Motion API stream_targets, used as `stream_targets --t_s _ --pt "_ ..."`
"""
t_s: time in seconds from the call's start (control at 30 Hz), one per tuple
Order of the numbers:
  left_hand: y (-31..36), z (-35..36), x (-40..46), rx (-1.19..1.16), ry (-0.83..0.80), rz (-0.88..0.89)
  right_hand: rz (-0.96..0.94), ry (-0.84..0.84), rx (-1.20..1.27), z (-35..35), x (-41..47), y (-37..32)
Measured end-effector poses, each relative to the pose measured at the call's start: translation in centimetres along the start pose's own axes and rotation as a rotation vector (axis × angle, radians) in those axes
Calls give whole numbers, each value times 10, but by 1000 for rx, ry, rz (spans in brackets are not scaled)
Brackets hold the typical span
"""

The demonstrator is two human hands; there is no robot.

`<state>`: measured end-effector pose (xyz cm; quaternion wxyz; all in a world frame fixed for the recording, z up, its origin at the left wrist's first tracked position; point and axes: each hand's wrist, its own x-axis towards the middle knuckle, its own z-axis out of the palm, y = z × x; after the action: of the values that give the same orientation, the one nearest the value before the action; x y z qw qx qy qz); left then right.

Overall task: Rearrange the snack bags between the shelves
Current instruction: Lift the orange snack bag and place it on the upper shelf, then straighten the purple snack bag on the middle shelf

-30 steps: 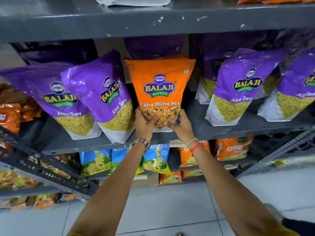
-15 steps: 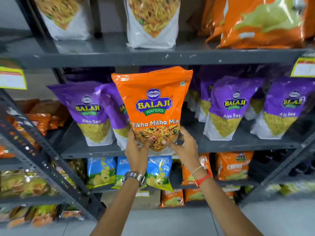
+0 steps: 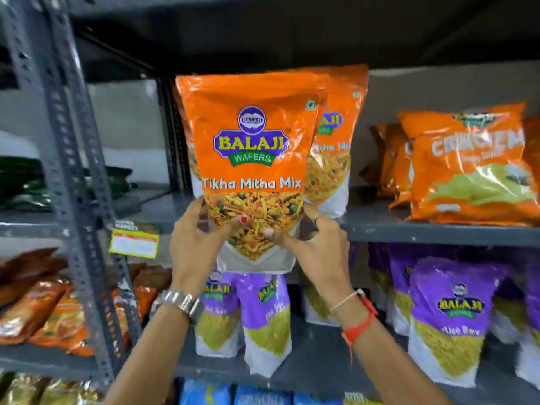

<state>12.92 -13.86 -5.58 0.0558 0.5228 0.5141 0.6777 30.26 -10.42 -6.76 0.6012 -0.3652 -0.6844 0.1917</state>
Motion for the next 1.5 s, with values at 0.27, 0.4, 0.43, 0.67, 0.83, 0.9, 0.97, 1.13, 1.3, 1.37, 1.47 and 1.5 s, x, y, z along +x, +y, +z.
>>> stream_targets --t_s 0.27,0.4,0.43,0.67,0.83,0.9,0.97,1.13,1.3,1.37,1.47,1.5 --pt "11 -26 114 84 -10 -57 -34 -10 55 57 94 -40" --pt "-4 -33 146 78 -23 -142 -3 -50 64 90 119 -37" --pt "-9 -33 150 65 -19 -155 11 -61 52 96 122 -35" --pt "-44 -31 163 72 -40 -197 92 -98 72 123 124 -20" --pt "-53 -27 168 74 -73 -159 88 -56 48 134 124 -10" --pt "-55 -26 169 59 -94 -148 79 -42 53 137 125 -6" --pt "-56 -26 168 58 -118 -152 70 -51 50 138 123 -4" --pt "-60 -29 160 138 -73 -176 38 -10 196 123 101 -6" --pt "-67 -21 116 146 274 80 -36 170 394 94 40 18" --pt "-76 -10 82 21 305 168 -5 195 394 91 15 47" --pt "-94 12 26 -154 257 132 115 202 349 91 -11 101" --pt "-106 20 7 -171 239 92 164 191 333 91 -19 120"
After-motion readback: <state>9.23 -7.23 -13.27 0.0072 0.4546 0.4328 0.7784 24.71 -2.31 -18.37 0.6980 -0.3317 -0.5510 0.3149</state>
